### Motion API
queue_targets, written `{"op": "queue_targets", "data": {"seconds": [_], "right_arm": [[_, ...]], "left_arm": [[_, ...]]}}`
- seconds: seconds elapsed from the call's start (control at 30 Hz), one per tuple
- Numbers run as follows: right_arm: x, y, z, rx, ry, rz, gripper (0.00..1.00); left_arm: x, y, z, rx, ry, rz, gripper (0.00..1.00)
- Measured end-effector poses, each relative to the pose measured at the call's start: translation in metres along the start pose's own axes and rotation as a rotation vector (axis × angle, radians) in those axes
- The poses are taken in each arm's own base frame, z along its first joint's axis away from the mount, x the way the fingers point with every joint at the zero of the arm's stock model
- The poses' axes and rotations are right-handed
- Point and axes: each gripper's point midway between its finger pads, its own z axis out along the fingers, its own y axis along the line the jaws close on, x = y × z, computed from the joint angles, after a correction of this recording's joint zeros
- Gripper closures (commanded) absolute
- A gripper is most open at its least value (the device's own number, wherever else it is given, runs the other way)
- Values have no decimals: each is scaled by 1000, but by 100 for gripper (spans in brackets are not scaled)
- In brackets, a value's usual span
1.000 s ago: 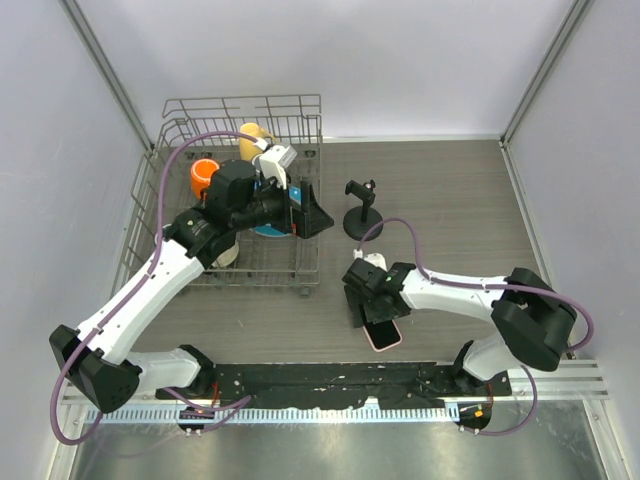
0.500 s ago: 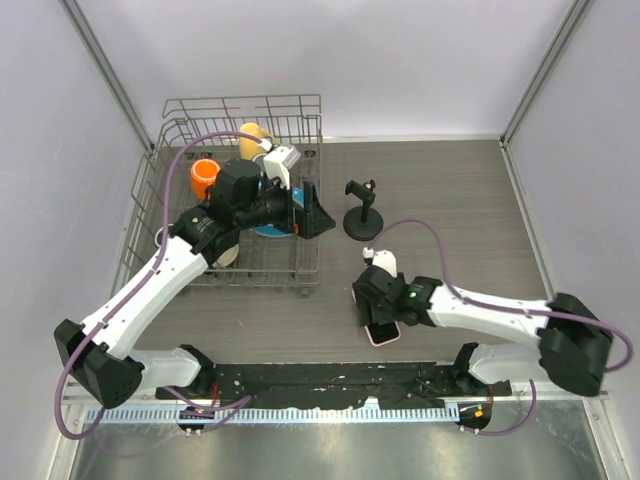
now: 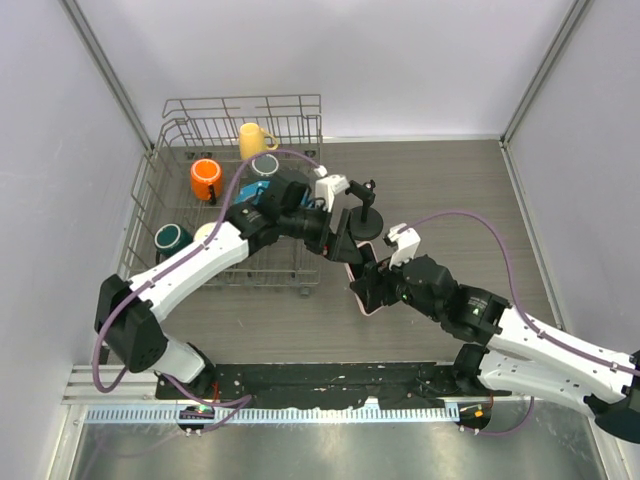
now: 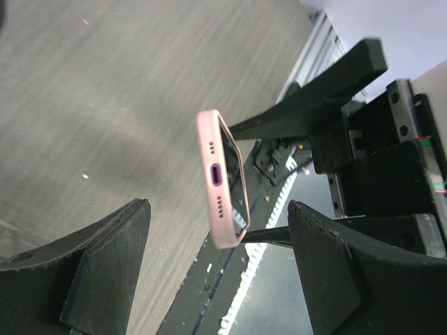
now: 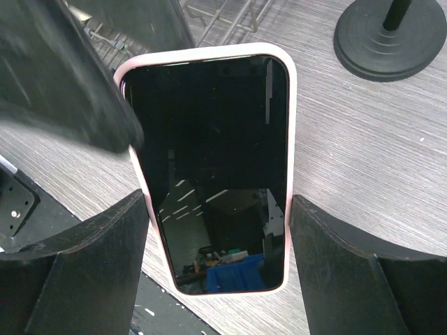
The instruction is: Place the phone on the phone stand
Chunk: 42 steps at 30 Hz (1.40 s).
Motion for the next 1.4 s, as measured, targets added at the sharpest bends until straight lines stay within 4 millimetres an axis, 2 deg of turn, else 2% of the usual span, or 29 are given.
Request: {"op": "queue_targets", "data": {"seconds": [0.17,0.3,0.33,0.5,0.6,0.63,0.67,0.7,0.73,0.77,0.8,0.9,1.0,1.1,1.23,1.3,1.4], "right_arm": [[-6,3,-1,-10,6,-48,100],[-9,2,-6,-19,-6,-63,100],[-10,3,-7,-26,-9,-65,100],[-14,12,-10,-72,-12,-78,99],[-12,15,-11,-93,-1,-87,99],[-11,17,-11,-100,1,-89,100],[-11,17,-12,-106,1,-91,96],[-11,17,-12,-106,2,-93,81],[-11,15,-12,-97,2,-100,60],[-10,14,-11,-91,4,-107,26],[-10,14,-12,-92,6,-105,18],[-11,16,-9,-87,2,-66,17],[-4,17,1,-67,33,-10,16],[9,17,12,-41,75,70,16],[29,14,11,-17,112,192,11],[29,15,7,-28,91,260,8],[18,22,0,-88,10,380,8]], "left_arm": [[24,-12,15,46,102,-10,23],[29,-20,20,73,136,-8,34],[30,-21,20,81,141,-7,39],[34,-25,21,105,162,-19,52],[34,-25,21,107,165,-22,66],[34,-25,21,107,164,-21,84],[34,-25,21,107,165,-22,93],[33,-26,21,102,163,-37,100],[33,-25,21,98,162,-43,100],[32,-23,22,78,155,-47,100],[32,-21,22,72,156,-44,100],[34,-15,21,42,158,-30,100],[30,-7,16,-25,128,-6,100],[25,1,-4,-130,38,46,100],[0,2,-51,-257,-184,119,100],[-18,-5,-78,-286,-319,151,100],[-37,-16,-112,-297,-521,164,100]]}}
